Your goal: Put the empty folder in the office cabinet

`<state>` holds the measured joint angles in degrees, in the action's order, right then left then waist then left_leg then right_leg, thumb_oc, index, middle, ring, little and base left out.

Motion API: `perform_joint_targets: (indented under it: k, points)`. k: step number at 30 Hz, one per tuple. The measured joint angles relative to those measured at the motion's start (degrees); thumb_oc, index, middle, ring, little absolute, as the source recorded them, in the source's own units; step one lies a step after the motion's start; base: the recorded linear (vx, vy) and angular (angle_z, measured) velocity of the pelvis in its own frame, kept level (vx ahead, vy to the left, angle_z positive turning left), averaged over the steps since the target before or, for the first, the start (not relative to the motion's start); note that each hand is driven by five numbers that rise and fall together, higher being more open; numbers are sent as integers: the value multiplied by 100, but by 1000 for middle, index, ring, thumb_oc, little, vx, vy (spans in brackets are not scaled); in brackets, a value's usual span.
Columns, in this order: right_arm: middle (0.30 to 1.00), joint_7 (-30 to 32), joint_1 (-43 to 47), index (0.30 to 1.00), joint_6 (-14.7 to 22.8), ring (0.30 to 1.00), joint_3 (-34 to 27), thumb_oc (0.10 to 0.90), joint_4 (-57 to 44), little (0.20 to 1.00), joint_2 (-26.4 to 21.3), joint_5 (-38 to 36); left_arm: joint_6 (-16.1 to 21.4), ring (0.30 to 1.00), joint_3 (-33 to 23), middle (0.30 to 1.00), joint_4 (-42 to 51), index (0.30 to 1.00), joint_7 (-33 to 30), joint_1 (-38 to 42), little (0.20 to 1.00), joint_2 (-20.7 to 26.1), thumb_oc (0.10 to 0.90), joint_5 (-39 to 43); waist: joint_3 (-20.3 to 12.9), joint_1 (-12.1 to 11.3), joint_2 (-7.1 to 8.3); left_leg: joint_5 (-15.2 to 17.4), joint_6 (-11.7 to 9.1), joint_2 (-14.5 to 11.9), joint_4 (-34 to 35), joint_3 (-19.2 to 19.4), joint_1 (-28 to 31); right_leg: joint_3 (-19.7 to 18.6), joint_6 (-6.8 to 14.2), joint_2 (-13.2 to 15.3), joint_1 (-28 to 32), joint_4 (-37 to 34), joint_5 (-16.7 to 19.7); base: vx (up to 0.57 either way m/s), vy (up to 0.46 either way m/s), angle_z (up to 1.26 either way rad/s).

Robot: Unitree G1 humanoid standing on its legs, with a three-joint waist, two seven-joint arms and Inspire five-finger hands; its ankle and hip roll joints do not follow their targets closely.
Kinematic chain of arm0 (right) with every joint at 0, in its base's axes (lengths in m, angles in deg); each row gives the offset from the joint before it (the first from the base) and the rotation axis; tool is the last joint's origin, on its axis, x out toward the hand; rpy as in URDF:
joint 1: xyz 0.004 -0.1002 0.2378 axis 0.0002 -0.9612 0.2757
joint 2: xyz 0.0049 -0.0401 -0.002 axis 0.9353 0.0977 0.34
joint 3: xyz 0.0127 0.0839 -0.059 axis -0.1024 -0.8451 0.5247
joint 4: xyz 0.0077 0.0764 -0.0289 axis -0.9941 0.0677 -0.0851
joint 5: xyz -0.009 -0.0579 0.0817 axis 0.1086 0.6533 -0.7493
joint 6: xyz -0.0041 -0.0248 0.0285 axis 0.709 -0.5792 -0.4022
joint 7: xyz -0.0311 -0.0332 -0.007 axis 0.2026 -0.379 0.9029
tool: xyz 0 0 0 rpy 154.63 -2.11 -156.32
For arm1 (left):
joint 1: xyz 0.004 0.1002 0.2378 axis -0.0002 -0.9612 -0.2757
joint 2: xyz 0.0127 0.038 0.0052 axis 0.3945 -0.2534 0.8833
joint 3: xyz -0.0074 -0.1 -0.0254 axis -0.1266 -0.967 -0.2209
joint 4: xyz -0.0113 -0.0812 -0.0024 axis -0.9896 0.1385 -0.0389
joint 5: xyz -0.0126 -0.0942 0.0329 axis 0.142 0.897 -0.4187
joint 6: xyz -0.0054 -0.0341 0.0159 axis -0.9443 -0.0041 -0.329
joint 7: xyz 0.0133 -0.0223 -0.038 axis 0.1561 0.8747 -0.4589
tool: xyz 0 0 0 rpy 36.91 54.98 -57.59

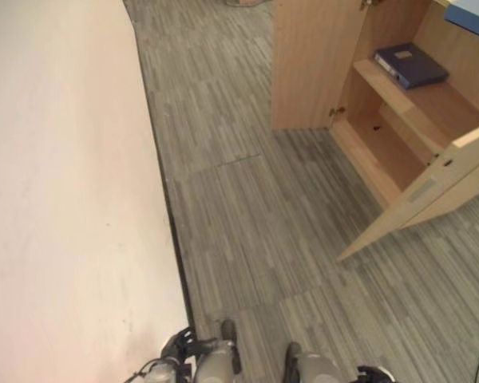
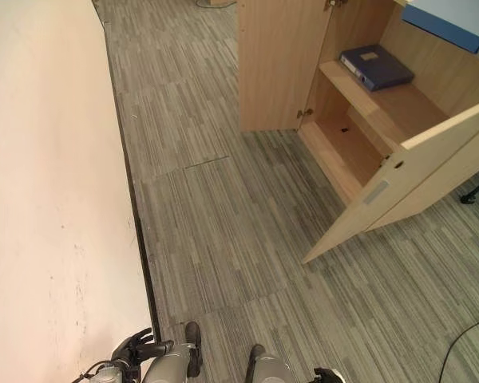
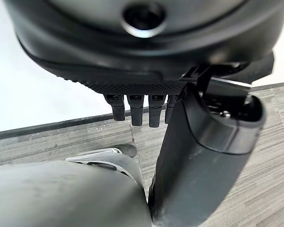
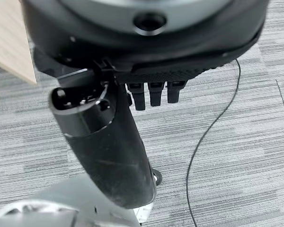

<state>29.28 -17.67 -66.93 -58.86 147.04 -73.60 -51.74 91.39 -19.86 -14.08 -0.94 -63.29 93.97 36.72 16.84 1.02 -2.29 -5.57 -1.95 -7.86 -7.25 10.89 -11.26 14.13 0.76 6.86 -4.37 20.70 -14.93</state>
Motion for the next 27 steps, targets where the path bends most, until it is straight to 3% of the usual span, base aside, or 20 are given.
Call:
perform_joint_targets:
  k: [3, 5, 7, 11, 13, 16, 18, 20, 22, 24, 25, 26, 27]
  points:
    - [900, 1, -14, 900, 16, 900, 60, 800, 8, 900, 105, 7, -5, 900, -32, 900, -44, 900, -21, -1, 900, 40, 800, -9, 28, -68, 193, 144, 185, 305, -28, 291, 193, -175, 179, 334, 106, -85, -23, 218, 171, -24]
    - [900, 1, -6, 900, 2, 900, 61, 800, 25, 900, 96, 14, 1, 900, -52, 900, -46, 900, -17, -3, 900, 41, 800, -9, 23, -140, 199, 252, 232, 380, -46, 402, 226, -242, 243, 430, 144, -205, 32, 179, 152, -16]
    - [900, -4, -29, 900, -44, 900, 58, 800, 103, 900, 90, 21, -12, 900, -58, 900, -97, 900, -22, -50, 900, 35, 800, -14, 3, -152, 190, 369, 364, 555, -14, 502, 403, -236, 555, 517, 514, -693, 293, 254, 242, -11]
    - [900, -2, -96, 900, -58, 900, 70, 800, 147, 900, 64, 25, -135, 900, -82, 900, -147, 900, 156, -95, 900, -4, 800, 6, -174, -208, 194, 408, 461, 731, 215, 601, 569, -218, 653, 677, 567, -710, 434, 224, 266, -8]
    - [900, 5, -47, 900, -55, 900, 41, 800, 237, 900, 66, 17, -178, 900, -101, 900, -152, 900, 183, -91, 900, -9, 800, 43, -219, -217, 193, 480, 492, 832, 327, 573, 730, -180, 616, 779, 398, -87, 459, 112, 152, 10]
    - [900, 30, -60, 900, -39, 900, 99, 800, 214, 900, 25, 19, -152, 900, 11, 900, -132, 900, 149, -211, 900, -58, 800, 123, -495, -138, 157, 550, 618, 950, 518, 422, 1053, -122, 490, 1144, -148, 1444, 480, 156, 126, 20]
    - [900, 59, -43, 900, -59, 900, 314, 800, 128, 900, -56, 79, -138, 900, 30, 900, -136, 900, 122, -252, 900, -80, 800, 145, -566, -147, 114, 544, 737, 971, 668, 374, 1151, -185, 449, 1199, -425, 1864, 368, 82, -2, -8]
    - [900, 61, -38, 900, -28, 900, 354, 800, -166, 900, -175, 131, -124, 900, 73, 900, -184, 900, 46, -297, 900, -82, 800, 140, -516, -87, -21, 526, 734, 863, 645, 370, 1108, -175, 460, 980, -572, 1302, 224, 63, -33, -7]
    - [900, 69, -26, 900, -30, 900, 353, 800, -244, 900, -206, 128, -115, 900, 68, 900, -248, 900, 6, -350, 900, -115, 800, 141, -493, -93, -35, 528, 700, 814, 636, 396, 1083, -80, 477, 886, -751, 656, 317, 135, -97, -2]
    - [900, 100, -13, 900, -31, 900, 341, 800, -309, 900, -224, 126, -60, 900, -24, 900, -264, 900, -5, -406, 900, -164, 800, 177, -391, -50, -92, 546, 652, 706, 628, 341, 1087, -40, 485, 723, -849, -155, 781, 84, -88, 10]
    - [900, 117, 9, 900, -30, 900, 341, 800, -426, 900, -234, 128, -8, 900, -73, 900, -264, 900, -14, -419, 900, -161, 800, 190, -328, 13, -158, 511, 558, 596, 633, 286, 1051, -32, 561, 558, -791, -648, 1294, 166, -92, 31]
    - [900, 127, 0, 900, -26, 900, 330, 800, -434, 900, -200, 125, -2, 900, -98, 900, -264, 900, -3, -428, 900, -100, 800, 189, -309, 74, -99, 476, 448, 602, 641, 194, 1055, 72, 517, 537, -733, -837, 1738, 301, -199, 35]
    - [900, 132, -50, 900, -33, 900, 316, 800, -426, 900, -208, 122, -4, 900, -107, 900, -248, 900, -15, -428, 900, -115, 800, 189, -249, 55, -47, 499, 193, 537, 661, 129, 1122, 153, 355, 495, -698, -804, 1722, 325, -239, 31]
